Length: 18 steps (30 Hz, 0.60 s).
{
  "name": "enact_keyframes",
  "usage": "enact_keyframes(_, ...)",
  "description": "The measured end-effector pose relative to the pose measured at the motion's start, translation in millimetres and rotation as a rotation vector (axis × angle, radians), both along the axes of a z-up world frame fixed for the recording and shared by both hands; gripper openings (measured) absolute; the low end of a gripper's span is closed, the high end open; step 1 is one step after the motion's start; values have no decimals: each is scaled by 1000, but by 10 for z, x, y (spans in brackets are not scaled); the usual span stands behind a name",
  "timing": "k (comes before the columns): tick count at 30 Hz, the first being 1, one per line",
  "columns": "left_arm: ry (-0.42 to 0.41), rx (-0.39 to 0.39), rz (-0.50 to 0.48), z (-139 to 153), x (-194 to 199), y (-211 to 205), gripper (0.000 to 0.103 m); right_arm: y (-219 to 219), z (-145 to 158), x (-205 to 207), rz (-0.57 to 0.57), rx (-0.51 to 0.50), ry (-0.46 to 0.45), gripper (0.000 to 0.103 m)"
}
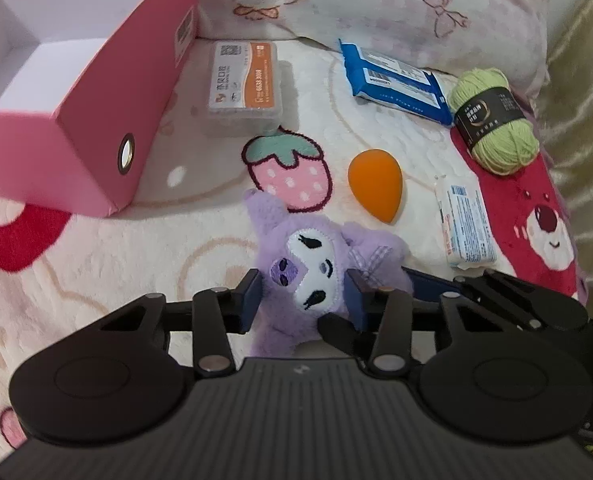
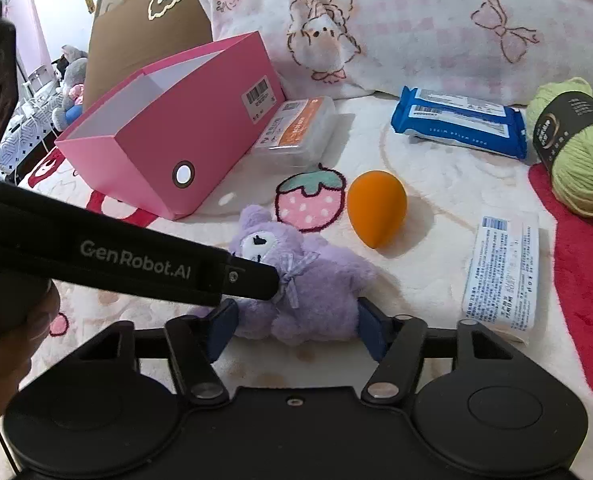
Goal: Organize objects
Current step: 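Lower the left gripper over the purple plush doll and close on it, then lift the plush doll with the left gripper and carry it into the pink box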
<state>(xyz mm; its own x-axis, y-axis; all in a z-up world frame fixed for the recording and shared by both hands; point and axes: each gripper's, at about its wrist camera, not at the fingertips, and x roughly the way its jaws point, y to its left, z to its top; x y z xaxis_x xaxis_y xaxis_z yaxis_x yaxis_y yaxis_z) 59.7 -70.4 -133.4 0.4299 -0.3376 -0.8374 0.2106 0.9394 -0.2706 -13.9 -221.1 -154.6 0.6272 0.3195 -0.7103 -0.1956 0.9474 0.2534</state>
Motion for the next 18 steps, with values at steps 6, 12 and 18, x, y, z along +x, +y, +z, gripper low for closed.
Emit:
enact_keyframes(6,17,-24,25,-66,52,27,41,-45,-76,61,12,4,-16,61)
enact_keyframes(12,-18,-11,24,-120,62,8,45,-70,-96,104,24,20,-19,60)
enact_keyframes(18,-18,-25,19,-73,11,3,38,-24,-78,28,48,10,-39,53)
